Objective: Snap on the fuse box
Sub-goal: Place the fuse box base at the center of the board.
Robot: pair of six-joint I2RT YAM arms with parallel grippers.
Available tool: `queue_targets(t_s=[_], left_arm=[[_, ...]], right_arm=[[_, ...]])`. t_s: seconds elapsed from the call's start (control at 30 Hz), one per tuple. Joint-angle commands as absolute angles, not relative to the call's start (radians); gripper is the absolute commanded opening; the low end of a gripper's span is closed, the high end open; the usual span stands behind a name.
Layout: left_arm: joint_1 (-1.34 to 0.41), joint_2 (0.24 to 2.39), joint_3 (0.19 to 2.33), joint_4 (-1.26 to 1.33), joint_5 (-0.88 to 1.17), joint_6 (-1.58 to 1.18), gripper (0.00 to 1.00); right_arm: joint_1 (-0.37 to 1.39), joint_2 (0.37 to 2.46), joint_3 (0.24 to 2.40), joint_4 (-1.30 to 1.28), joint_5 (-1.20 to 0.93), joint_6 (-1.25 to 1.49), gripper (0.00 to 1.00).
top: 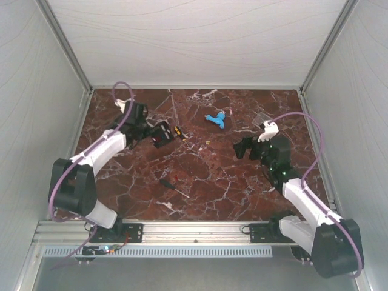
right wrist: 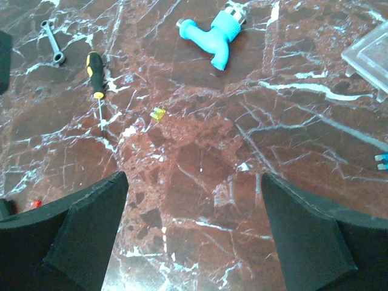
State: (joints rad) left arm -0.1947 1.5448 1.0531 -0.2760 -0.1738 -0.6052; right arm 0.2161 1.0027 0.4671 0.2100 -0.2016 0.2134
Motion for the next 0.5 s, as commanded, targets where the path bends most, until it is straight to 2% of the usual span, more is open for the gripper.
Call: queue_targets(t_s=[0.0, 0.27, 0.47], left_arm=[[-0.286, 1.471, 0.995, -0.280, -0.107, -0.662, 0.00], [-0.547, 1.459, 0.916, -0.230, -0.110, -0.674, 0.00], [-0.744, 1.536, 0.923, -0.239, -0.219, -0.690, 0.00]], right_arm=[[0.229, 0.927, 0.424, 0.194, -0.226, 0.252, 0.90], [0.247, 0.944, 0.410, 0.206, -0.239, 0.260, 0.90], [0.261, 1.017, 0.443, 0.195, -0.240, 0.244, 0.89]])
